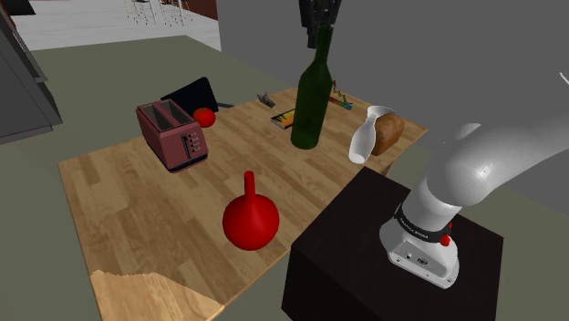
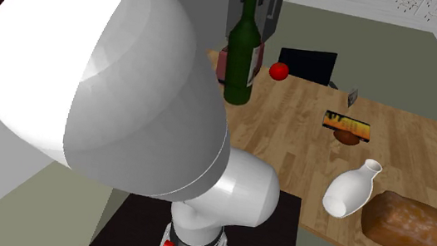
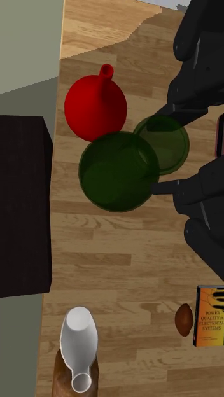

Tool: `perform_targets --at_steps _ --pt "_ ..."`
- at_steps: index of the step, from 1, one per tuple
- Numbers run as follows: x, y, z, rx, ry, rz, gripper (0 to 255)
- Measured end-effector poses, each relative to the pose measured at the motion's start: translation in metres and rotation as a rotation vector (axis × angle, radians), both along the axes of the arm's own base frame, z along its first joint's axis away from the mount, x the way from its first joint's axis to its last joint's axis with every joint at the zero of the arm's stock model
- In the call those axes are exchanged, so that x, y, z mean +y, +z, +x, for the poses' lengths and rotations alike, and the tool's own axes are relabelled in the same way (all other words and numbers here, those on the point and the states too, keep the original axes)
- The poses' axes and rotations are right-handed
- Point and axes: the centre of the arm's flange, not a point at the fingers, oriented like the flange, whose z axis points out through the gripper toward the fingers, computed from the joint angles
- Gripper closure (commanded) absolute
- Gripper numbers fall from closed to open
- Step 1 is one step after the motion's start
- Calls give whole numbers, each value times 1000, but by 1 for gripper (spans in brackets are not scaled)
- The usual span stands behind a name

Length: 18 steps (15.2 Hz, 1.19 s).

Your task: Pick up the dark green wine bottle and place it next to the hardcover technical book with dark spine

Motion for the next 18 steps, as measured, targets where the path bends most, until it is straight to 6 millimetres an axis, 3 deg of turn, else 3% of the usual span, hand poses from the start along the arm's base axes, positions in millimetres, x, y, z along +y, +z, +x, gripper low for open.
perform_targets --at_steps 18 --pt "-4 88 3 0 0 0 255"
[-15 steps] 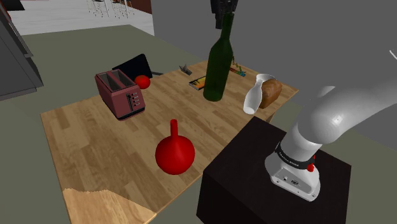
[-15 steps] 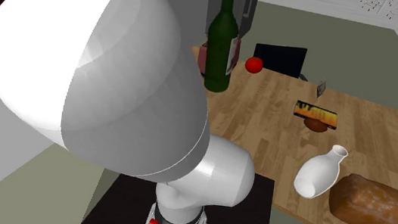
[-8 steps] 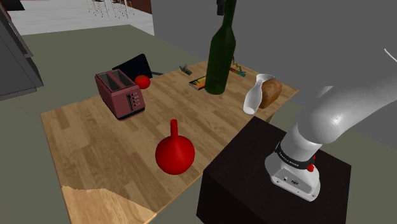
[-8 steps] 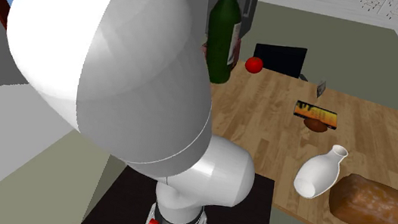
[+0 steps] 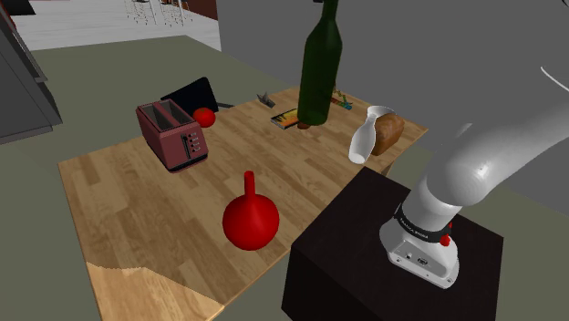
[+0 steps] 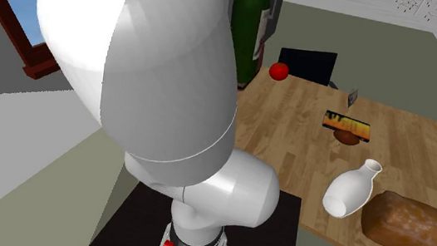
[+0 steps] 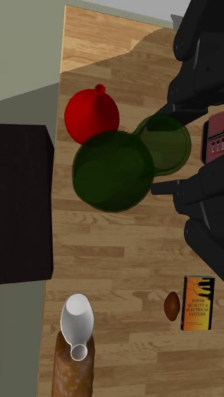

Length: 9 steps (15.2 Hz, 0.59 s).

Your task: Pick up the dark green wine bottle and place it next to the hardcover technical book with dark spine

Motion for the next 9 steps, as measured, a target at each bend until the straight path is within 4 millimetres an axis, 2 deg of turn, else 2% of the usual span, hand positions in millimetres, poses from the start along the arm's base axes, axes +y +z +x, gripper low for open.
perform_targets --at_steps 6,9 --pt "-50 -38 31 2 -1 0 255" --pt "-81 -58 48 1 -1 0 255"
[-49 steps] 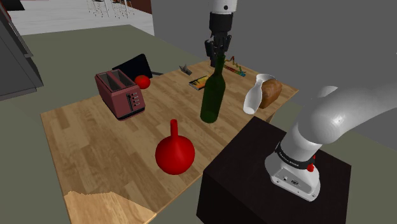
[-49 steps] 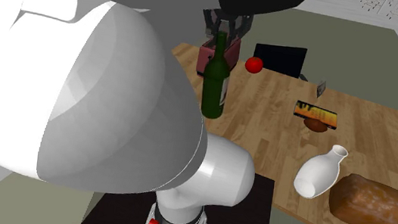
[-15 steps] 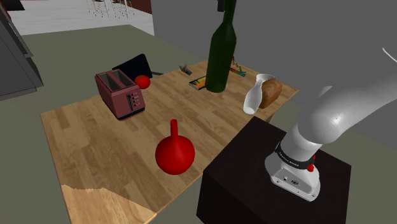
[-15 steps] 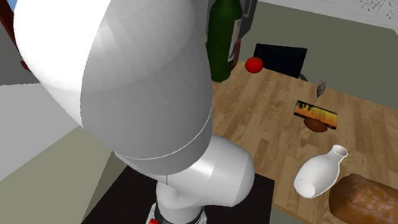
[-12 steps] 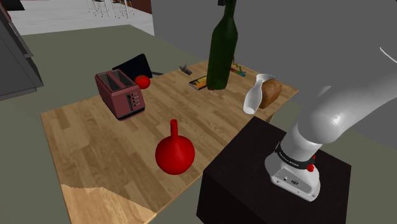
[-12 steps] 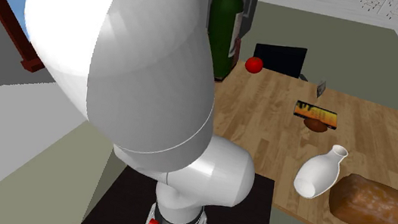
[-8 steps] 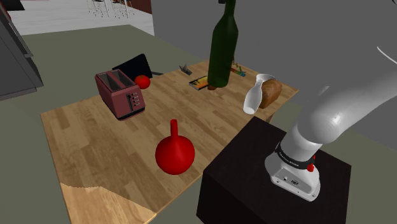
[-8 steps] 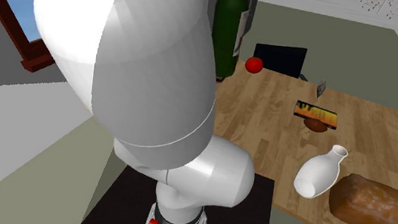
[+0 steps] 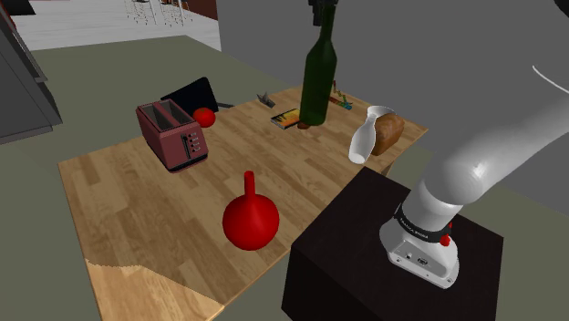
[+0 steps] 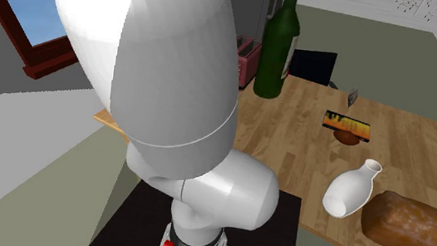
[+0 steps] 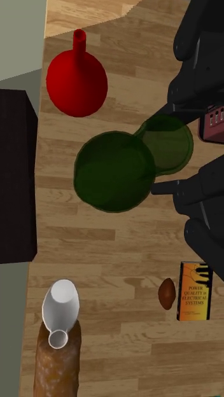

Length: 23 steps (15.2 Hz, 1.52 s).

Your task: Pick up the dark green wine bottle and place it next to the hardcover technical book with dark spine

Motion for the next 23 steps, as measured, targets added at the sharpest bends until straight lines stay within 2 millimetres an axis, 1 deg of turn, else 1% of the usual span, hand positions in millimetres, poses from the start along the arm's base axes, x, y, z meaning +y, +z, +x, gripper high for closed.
perform_targets --at_steps 1,3,4,5,8,11,13,15,17,19,21,23 --pt "-10 -5 8 0 0 0 255" --pt "-28 -22 22 0 0 0 255" --pt "-35 -31 26 0 0 0 255" --pt "-46 -34 30 0 0 0 255" --pt "-73 -62 47 1 1 1 255" --pt "-103 -77 68 0 1 0 255" --pt "-123 -93 80 0 1 0 255" --pt "-143 -109 89 0 1 0 255" --pt "-162 -122 103 -1 1 0 255" --pt "-177 -135 111 0 1 0 255" --pt "-197 -148 121 0 1 0 255" --pt "-215 -161 135 0 1 0 255"
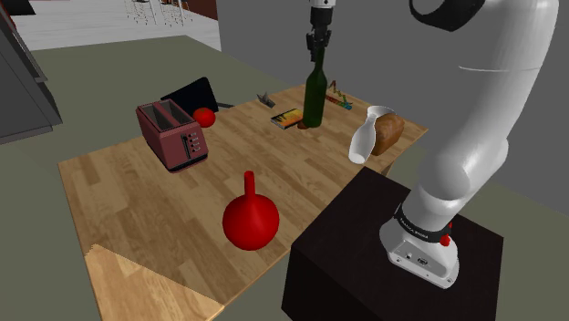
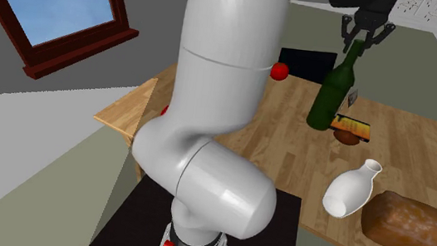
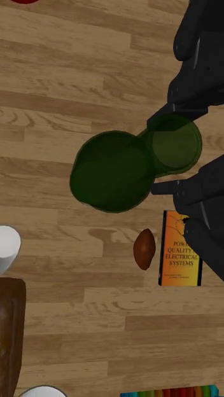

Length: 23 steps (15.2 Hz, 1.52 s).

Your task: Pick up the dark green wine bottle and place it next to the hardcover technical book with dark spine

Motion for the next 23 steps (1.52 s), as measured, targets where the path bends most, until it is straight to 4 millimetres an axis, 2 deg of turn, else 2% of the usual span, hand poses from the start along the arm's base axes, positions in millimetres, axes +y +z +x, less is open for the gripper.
perform_targets --at_steps 10,13,23 --pt "-97 -75 60 0 0 0 255" --pt "-105 -92 65 0 0 0 255" --pt "-107 -143 65 0 1 0 255"
